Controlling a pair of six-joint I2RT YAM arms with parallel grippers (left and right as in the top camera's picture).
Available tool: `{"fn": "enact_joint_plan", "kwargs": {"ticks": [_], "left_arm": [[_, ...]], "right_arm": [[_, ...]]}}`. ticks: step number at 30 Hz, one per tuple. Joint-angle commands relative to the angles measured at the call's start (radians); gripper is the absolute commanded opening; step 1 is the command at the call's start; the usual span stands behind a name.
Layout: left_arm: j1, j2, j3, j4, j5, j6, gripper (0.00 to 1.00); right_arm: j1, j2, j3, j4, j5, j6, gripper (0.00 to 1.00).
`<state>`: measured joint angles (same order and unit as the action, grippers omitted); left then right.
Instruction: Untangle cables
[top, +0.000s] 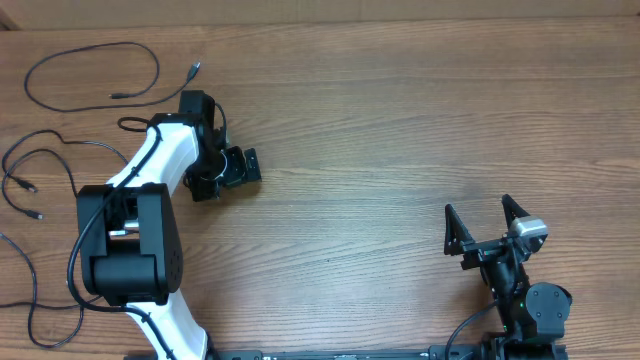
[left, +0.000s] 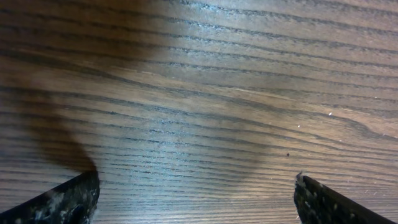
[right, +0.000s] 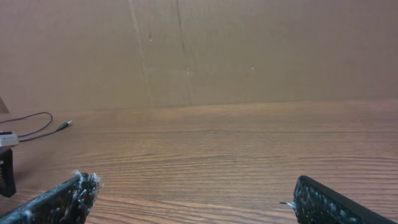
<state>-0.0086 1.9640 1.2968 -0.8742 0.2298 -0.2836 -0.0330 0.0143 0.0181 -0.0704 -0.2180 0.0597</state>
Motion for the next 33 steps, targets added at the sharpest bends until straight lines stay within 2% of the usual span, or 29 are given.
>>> {"fn": "enact_joint_plan", "kwargs": {"ticks": [1, 6, 13, 33], "left_arm": [[0.002, 0.010, 0.008, 0.001, -0.005, 0.018, 1.00], [0.002, 0.010, 0.008, 0.001, -0.005, 0.018, 1.00], [0.003, 0.010, 0.008, 0.001, -0.005, 0.018, 1.00], [0.002, 0.010, 0.008, 0.001, -0.005, 0.018, 1.00]], "right_arm": [[-0.008, -0.011, -0.010, 0.001, 0.029, -0.005, 1.00], [-0.008, -0.011, -0.010, -0.004, 0.063, -0.024, 1.00], [0.012, -0.011, -0.010, -0.003, 0.037, -0.167, 1.00], [0.010, -0.011, -0.010, 0.001, 0.043, -0.154, 1.00]]}}
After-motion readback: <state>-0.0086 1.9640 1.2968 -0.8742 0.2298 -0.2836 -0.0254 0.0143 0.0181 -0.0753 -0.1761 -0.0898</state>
